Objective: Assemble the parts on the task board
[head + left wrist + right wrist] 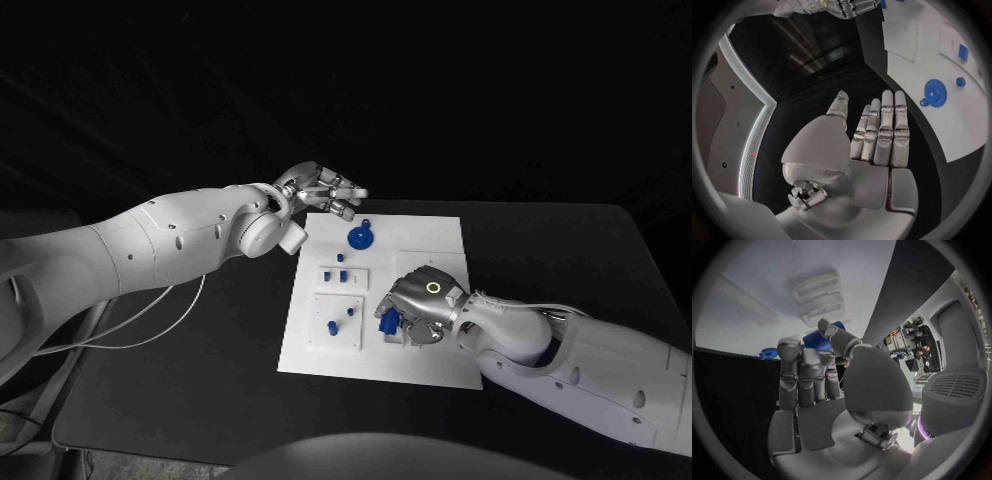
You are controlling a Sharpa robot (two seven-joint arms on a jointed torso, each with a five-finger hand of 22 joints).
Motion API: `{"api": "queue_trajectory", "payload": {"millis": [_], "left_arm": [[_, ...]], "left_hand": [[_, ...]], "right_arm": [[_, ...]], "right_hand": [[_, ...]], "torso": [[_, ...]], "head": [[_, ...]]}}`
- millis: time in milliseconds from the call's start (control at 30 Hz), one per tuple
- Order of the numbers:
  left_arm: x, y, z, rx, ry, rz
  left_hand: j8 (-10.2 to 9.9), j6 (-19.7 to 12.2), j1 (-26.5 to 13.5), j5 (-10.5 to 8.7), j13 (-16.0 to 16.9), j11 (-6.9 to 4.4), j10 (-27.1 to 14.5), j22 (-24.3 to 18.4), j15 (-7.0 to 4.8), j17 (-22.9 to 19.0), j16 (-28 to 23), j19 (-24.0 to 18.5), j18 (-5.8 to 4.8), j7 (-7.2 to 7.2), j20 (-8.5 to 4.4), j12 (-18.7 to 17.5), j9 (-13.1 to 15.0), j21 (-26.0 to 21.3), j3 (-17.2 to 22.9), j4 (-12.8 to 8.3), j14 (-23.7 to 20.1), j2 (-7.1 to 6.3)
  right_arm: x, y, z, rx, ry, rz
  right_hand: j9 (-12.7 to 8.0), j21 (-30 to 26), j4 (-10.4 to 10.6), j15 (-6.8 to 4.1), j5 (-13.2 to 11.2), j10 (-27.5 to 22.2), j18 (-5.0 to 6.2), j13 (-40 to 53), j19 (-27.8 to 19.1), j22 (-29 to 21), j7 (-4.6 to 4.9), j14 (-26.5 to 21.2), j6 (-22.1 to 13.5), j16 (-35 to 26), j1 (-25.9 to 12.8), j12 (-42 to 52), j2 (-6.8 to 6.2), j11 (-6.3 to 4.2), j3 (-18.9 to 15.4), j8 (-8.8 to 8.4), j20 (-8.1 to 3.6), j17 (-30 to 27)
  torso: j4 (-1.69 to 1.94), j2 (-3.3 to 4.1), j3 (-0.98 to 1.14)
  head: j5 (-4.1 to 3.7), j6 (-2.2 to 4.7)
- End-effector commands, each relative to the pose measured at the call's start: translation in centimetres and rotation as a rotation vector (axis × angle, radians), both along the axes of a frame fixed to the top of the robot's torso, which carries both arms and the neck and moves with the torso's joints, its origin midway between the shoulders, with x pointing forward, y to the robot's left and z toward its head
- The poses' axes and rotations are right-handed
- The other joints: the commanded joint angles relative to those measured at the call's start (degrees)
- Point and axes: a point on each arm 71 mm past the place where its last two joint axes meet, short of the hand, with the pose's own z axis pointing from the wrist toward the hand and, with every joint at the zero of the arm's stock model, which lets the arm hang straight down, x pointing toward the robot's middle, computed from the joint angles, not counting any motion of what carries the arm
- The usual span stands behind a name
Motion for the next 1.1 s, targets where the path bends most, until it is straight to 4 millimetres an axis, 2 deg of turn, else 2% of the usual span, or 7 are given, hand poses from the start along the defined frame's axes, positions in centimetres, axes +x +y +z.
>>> {"api": "queue_trajectory", "payload": {"millis": [33,500,667,1100], "left_arm": [[-0.1,-0.2,0.0,-0.003,-0.001,-0.017],[0.0,-0.1,0.0,0.0,-0.001,-0.015],[0.0,-0.2,0.0,0.0,0.0,-0.016],[0.0,-0.3,0.0,0.0,0.0,-0.019]], "left_hand": [[0.11,-0.4,-0.08,-0.19,0.08,-0.13,-0.28,-0.05,-0.04,0.07,-0.14,-0.11,-0.01,-0.07,0.26,-0.19,0.06,0.31,0.04,0.22,-0.25,0.49],[0.07,-0.46,-0.08,-0.19,0.08,-0.12,-0.3,-0.09,-0.03,0.06,-0.14,-0.13,-0.01,-0.04,0.27,-0.2,0.05,0.31,-0.01,0.24,-0.3,0.46],[0.07,-0.46,-0.08,-0.19,0.08,-0.12,-0.3,-0.09,-0.03,0.06,-0.14,-0.13,-0.01,-0.04,0.27,-0.2,0.05,0.31,-0.01,0.24,-0.3,0.46],[0.07,-0.5,-0.1,-0.2,0.08,-0.11,-0.33,-0.13,-0.02,0.06,-0.14,-0.14,-0.01,-0.03,0.27,-0.2,0.05,0.31,-0.07,0.28,-0.32,0.34]], "right_arm": [[-0.2,0.0,0.4,0.047,-0.01,0.018],[-0.3,-0.4,-0.3,-0.052,0.089,0.048],[-0.2,-0.6,-0.6,-0.083,0.094,0.044],[0.1,-0.7,-0.9,-0.115,0.098,0.035]], "right_hand": [[-0.04,0.24,-0.04,0.35,-0.29,-0.58,0.13,-0.11,-0.28,3.97,3.34,0.09,3.89,-0.17,-0.21,0.25,0.22,-0.01,0.13,0.16,0.09,0.05],[-0.02,-0.2,-0.12,0.6,-0.3,-1.4,0.0,-0.13,-1.16,3.86,3.28,-0.47,3.78,-0.05,0.05,1.18,0.85,0.07,-1.33,0.17,0.33,0.62],[-0.02,-0.27,-0.2,0.64,-0.3,-1.46,0.03,-0.05,-1.28,3.84,3.26,-0.59,3.68,-0.03,0.16,1.34,0.9,0.09,-1.49,0.18,0.37,0.69],[-0.01,-0.91,-0.19,0.73,-0.3,-1.8,0.02,0.27,-1.9,3.66,3.23,-0.98,3.33,0.0,0.2,1.81,1.06,0.11,-1.61,0.16,0.47,0.84]], "torso": [[-0.07,-0.03,0.01],[-0.11,-0.03,0.0],[-0.05,-0.01,0.06],[0.01,-0.02,0.02]], "head": [[0.05,-0.01],[0.16,-0.08],[0.12,-0.04],[0.11,-0.07]]}}
